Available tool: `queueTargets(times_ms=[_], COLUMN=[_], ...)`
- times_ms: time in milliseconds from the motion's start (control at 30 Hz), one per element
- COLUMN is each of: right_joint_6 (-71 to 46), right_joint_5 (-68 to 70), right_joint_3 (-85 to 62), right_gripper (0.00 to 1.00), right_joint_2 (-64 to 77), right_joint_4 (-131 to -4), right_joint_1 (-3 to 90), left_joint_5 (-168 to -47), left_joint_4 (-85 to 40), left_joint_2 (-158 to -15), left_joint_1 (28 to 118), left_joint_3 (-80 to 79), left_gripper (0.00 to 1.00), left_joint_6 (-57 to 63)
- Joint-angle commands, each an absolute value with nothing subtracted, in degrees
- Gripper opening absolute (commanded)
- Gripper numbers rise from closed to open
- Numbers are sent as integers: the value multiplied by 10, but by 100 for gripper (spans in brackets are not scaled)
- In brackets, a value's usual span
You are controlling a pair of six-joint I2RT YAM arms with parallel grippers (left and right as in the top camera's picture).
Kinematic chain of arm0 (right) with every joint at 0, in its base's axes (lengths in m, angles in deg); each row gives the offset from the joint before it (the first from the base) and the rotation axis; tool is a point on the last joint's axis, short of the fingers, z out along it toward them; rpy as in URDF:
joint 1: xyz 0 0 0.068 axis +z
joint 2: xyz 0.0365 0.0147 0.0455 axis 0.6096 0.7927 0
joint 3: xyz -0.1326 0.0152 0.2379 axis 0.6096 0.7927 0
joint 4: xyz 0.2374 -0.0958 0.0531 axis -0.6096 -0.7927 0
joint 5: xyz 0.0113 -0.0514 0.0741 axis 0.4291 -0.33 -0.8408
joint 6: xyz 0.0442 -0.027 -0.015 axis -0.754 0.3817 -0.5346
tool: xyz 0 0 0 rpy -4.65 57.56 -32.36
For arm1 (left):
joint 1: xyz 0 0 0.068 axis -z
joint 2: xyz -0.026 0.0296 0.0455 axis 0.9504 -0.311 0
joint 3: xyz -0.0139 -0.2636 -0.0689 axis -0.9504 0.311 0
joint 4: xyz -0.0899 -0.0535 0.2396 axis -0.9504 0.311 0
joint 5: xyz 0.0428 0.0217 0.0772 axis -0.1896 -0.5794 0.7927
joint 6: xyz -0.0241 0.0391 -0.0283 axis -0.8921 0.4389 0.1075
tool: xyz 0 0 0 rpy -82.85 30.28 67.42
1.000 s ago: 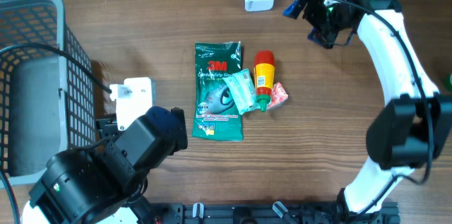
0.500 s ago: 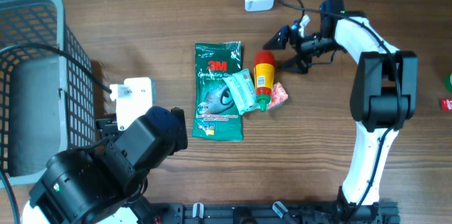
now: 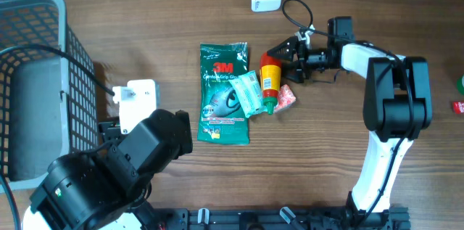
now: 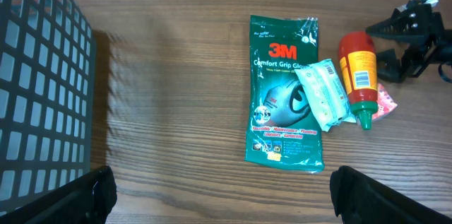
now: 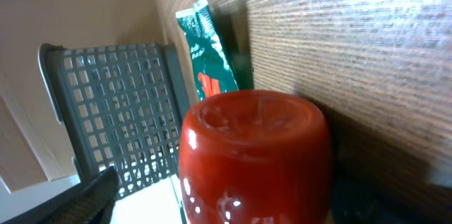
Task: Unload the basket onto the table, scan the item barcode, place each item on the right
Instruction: 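Reach the right gripper to the red-capped sauce bottle, then grasp the sauce bottle cap with the right gripper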
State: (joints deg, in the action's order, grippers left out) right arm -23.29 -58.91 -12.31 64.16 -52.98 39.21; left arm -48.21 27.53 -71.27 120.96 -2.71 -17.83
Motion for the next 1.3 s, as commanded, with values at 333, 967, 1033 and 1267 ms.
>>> queueTargets(times_ms=[333,967,1033,1267], right_joint_6=[-246,-159,-152,-149], right_joint_5=[-417,-220,-174,-14], right_joint_3=[-79,-89,-89,-89], right_gripper=[56,40,40,41], right_joint_2=[685,459,428,393], right_joint_4=[-502,-607,-631,-682], right_joint_1=[418,396,396,396], left_joint_5=[-481,-481,-481,-481], left_joint_4=[274,274,274,274], left_joint_2=[-712,-712,-712,-712], left_joint_1=[1208,1208,1208,1208], left_joint_3=[-29,-29,-29,-29], left_gripper=[100,100,100,100], left_joint_6=[-186,-186,-186,-186])
